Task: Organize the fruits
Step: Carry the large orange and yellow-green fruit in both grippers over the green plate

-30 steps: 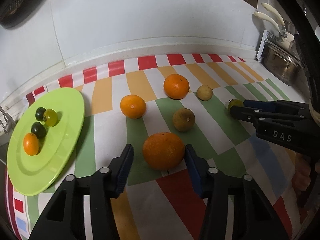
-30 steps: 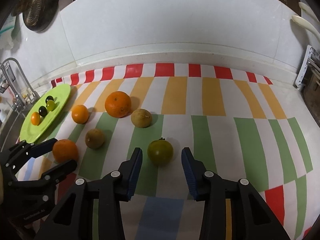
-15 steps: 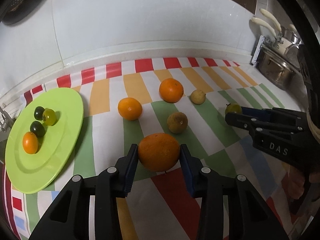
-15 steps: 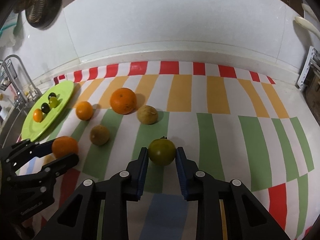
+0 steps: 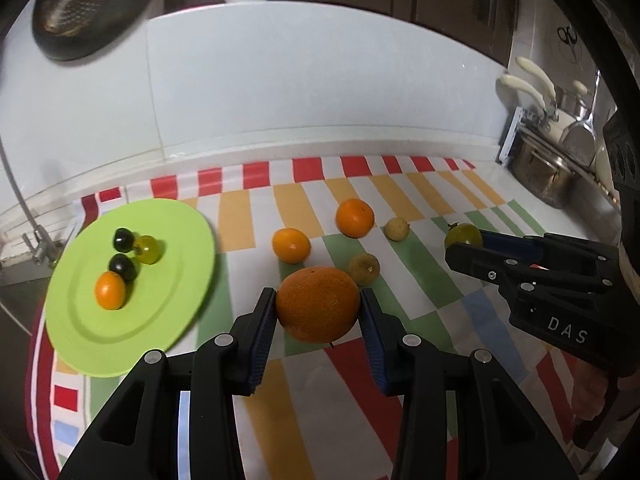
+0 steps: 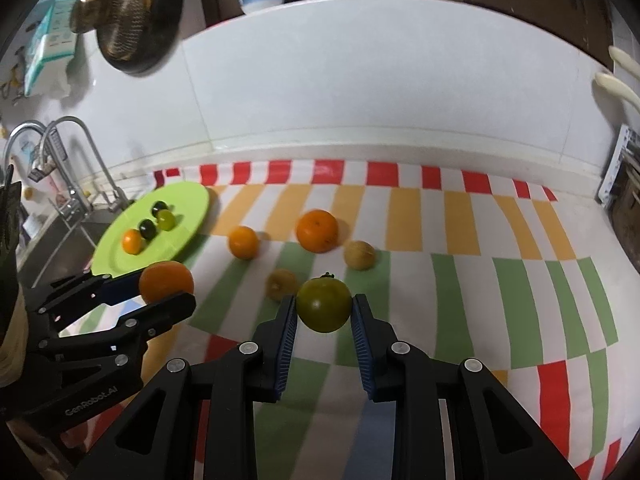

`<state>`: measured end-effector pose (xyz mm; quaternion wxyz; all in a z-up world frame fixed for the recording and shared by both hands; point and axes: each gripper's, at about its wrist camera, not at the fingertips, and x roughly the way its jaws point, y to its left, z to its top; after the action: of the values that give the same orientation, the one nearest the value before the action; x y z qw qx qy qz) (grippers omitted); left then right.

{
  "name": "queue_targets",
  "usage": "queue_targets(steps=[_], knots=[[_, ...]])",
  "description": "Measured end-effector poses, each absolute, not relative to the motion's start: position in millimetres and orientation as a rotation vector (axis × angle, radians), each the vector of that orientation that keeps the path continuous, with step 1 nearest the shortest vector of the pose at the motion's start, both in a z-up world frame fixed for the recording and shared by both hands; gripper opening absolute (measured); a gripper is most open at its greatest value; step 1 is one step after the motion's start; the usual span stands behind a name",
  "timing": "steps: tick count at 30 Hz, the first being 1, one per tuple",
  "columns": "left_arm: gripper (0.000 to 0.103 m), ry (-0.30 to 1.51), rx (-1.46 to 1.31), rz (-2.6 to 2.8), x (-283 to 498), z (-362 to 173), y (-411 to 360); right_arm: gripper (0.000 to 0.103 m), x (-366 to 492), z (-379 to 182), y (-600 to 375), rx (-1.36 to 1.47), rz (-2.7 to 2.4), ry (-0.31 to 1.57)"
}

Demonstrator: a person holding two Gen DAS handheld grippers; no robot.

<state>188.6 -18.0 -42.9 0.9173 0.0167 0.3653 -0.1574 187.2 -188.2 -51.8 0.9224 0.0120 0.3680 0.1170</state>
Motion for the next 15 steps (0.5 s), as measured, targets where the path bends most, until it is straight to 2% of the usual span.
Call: queue_targets(steps=[15], knots=[[0.041,0.67,-0.005,-0.185,166.2,-13.5,41.7,0.029,176.0,-20.3,-128.8,-0.012,0.377,0.667]])
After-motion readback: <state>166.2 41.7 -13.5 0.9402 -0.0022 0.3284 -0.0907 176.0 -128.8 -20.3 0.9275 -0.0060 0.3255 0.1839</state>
